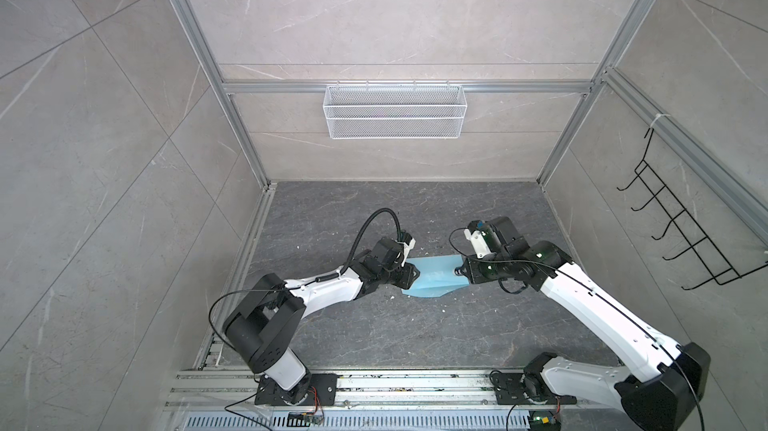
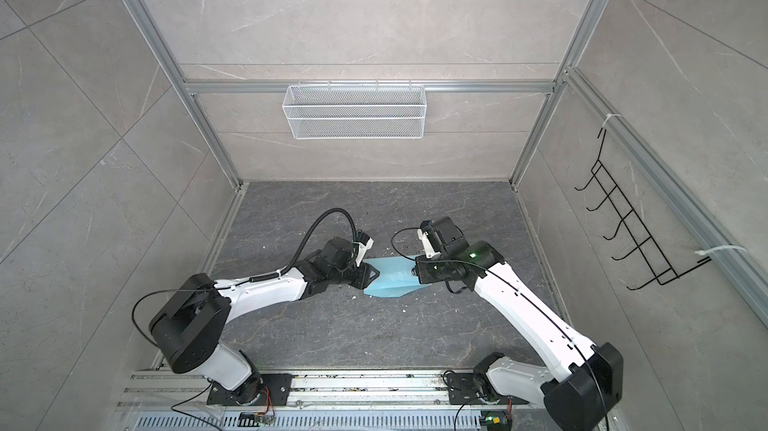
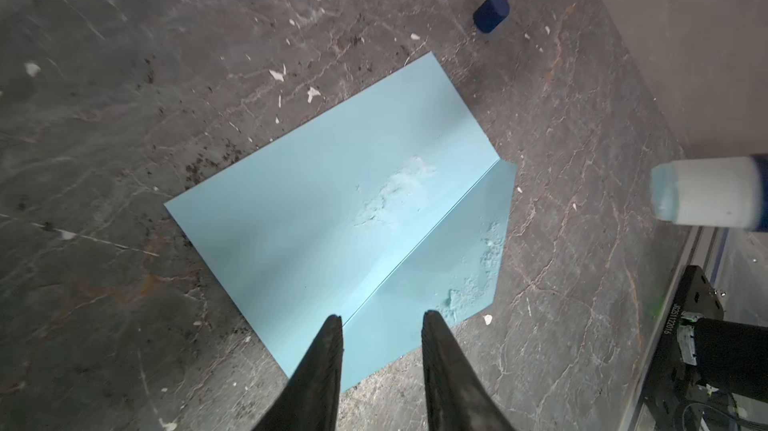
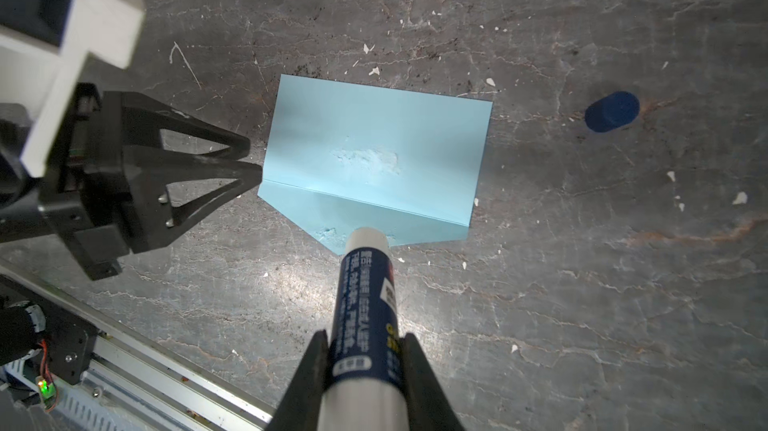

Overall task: Place the letter into the envelope and seal it
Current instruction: 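Lower the glue stick tip onto the envelope flap with the right gripper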

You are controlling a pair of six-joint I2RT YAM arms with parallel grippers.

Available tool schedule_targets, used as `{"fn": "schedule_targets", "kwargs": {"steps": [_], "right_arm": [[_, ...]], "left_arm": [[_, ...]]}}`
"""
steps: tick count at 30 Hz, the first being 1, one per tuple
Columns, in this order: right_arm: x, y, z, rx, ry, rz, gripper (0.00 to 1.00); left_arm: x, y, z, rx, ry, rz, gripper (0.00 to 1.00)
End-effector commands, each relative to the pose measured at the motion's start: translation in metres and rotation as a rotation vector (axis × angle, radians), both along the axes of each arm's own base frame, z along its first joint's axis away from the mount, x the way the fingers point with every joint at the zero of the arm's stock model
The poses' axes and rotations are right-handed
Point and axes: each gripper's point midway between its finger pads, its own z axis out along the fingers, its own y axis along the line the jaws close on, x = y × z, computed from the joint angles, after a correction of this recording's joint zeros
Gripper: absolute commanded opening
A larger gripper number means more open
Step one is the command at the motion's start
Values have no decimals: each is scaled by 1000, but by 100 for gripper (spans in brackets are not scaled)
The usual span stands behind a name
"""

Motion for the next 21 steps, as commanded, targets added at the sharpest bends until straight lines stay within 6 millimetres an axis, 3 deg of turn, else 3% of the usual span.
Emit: {"fn": "schedule_targets", "kwargs": {"steps": [1,9,21], "right_arm": [[7,2,2,-40,-5,-23,0],[12,9,-4,-56,-2,-15,0],[21,13,-9,-94,10,4,0]], "left_arm": [[10,-16,15,-96,18,-7,33],[18,-18,-11,-53,82,-2,29],[10,-7,-48,23,146,28,20]]}}
